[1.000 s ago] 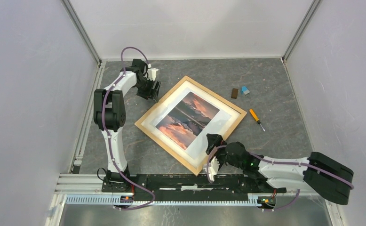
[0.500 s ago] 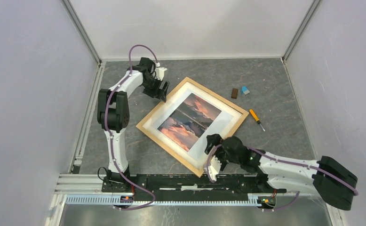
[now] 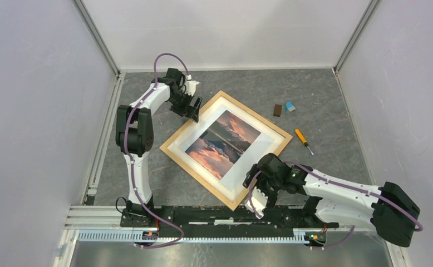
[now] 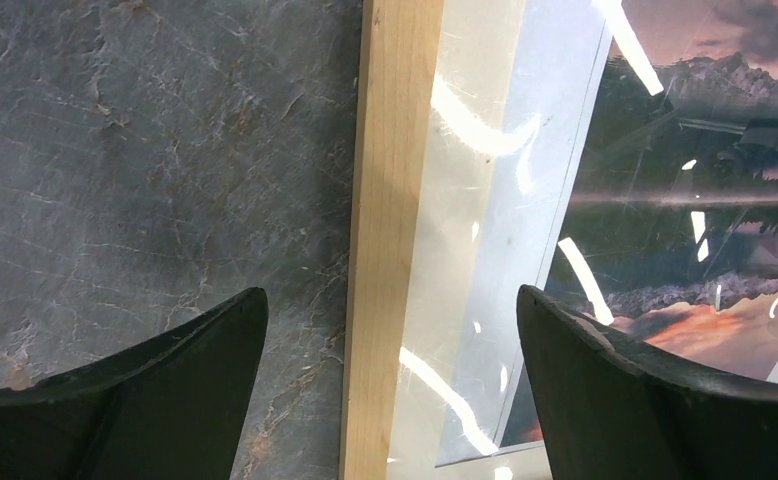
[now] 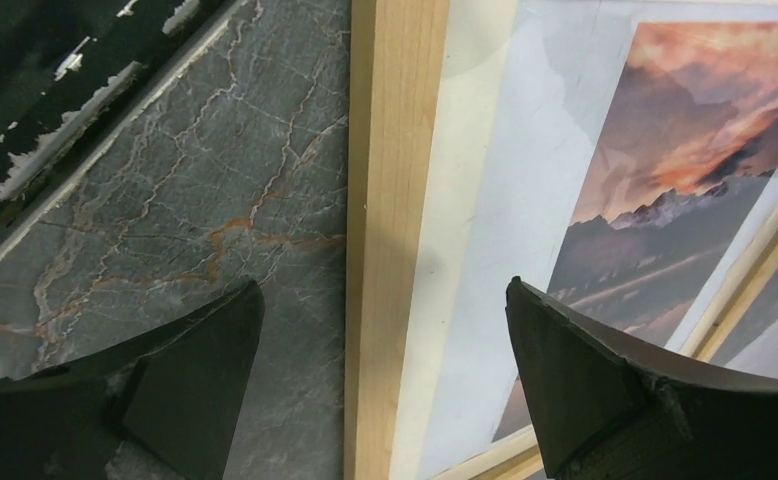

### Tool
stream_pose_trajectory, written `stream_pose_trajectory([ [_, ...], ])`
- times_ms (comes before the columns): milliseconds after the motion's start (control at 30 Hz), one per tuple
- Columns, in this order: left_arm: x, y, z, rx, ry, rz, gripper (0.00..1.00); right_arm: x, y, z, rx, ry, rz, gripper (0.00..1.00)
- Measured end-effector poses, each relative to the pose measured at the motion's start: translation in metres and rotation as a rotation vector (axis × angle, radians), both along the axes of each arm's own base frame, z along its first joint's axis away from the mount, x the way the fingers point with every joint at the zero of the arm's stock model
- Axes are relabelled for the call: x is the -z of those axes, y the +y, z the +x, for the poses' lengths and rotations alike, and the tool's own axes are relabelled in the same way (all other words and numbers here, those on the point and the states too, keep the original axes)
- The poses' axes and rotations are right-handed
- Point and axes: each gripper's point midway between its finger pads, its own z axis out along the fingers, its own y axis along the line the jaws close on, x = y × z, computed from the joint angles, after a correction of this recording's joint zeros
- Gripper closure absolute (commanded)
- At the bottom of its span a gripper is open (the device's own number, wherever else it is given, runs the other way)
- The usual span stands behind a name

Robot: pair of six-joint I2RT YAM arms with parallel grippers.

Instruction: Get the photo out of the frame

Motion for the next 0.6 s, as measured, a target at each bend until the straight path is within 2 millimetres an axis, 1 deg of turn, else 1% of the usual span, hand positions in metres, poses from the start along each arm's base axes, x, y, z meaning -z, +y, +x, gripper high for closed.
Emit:
stream_pose_trajectory([
  [100,0.0,0.0,0.0,0.001,0.0,-0.001,0.02,0.0,-0.006,0.003,0.092,0.044,-0.008,0.02],
  [167,0.0,0.0,0.0,0.001,0.001,-0.001,0.04,-0.003,-0.011,0.008,0.21,0.1,-0.007,0.02],
  [200,-0.001,-0.001,0.0,0.001,0.0,-0.003,0.05,-0.007,-0.013,0.015,0.289,0.127,0.008,0.02],
  [300,-0.006,-0.003,0.003,0.004,-0.012,-0.013,0.08,-0.028,-0.019,0.045,0.564,0.192,0.098,0.02],
  [367,-0.011,-0.006,0.007,0.01,-0.027,-0.022,0.1,-0.042,-0.027,0.068,0.768,0.234,0.169,0.02],
  [433,-0.013,-0.009,0.008,0.015,-0.033,-0.023,0.13,-0.052,-0.038,0.09,0.963,0.28,0.228,0.02],
  [500,-0.015,-0.013,0.008,0.024,-0.039,-0.024,0.16,-0.054,-0.052,0.106,1.15,0.346,0.276,0.02],
  [567,-0.015,-0.017,0.008,0.032,-0.044,-0.02,0.2,-0.048,-0.069,0.119,1.336,0.43,0.303,0.02],
  [600,-0.015,-0.018,0.009,0.034,-0.047,-0.014,0.22,-0.044,-0.075,0.122,1.405,0.47,0.308,0.02],
])
